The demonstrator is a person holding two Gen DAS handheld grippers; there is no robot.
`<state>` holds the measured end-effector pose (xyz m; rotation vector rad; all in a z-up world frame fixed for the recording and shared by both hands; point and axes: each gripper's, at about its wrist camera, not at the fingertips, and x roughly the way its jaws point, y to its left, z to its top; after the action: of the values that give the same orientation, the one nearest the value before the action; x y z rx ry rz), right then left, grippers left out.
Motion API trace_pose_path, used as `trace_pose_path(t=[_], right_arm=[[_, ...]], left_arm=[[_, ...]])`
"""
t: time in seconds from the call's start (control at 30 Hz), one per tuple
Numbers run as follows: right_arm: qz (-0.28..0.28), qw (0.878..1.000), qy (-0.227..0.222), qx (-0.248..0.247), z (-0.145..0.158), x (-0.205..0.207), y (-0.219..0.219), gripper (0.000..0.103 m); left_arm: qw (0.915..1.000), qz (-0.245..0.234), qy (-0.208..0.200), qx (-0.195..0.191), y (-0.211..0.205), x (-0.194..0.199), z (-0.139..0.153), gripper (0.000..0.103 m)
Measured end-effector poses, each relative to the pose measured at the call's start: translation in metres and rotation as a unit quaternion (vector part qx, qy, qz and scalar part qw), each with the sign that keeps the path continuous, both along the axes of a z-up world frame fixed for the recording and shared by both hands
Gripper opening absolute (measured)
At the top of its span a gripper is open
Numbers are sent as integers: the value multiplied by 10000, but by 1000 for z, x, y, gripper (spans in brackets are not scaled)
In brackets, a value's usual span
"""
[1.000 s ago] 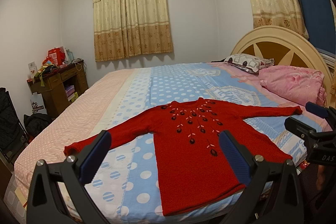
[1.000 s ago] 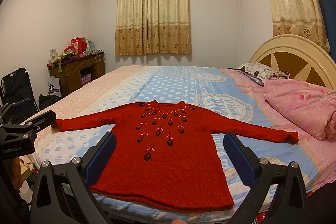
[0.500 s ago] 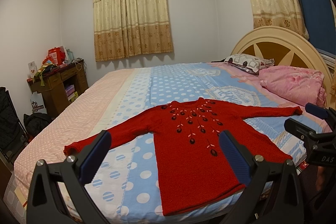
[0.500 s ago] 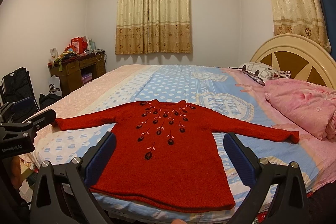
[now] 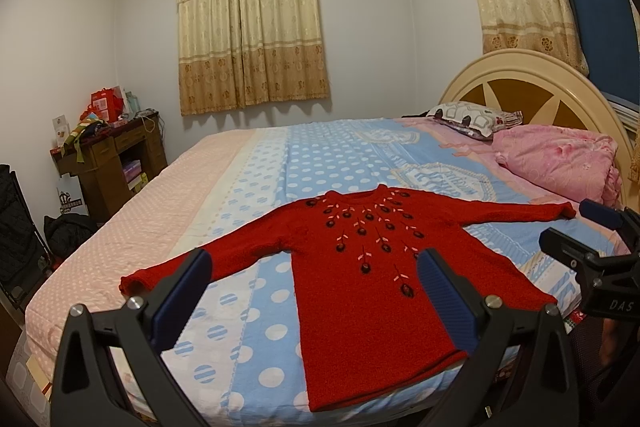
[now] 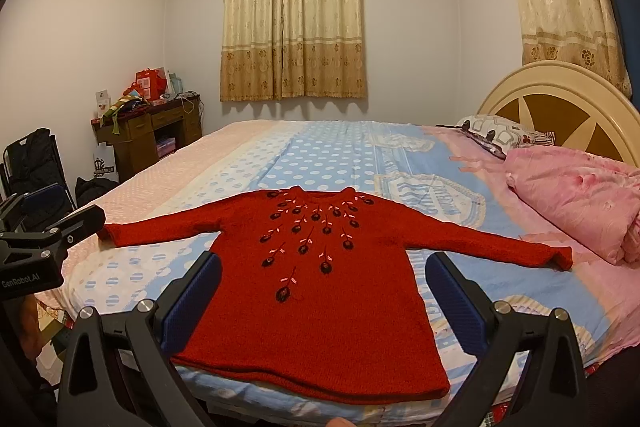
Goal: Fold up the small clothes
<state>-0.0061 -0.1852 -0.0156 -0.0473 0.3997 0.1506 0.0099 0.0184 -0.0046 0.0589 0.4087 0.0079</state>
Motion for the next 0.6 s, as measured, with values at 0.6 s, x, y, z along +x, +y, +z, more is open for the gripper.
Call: trace_pose_path(t=[0.6], right_arm=[[-417,9971,505,395,-32,52,-59,102]], left_arm=[[9987,-206,293,358,-15,61,-26,103]])
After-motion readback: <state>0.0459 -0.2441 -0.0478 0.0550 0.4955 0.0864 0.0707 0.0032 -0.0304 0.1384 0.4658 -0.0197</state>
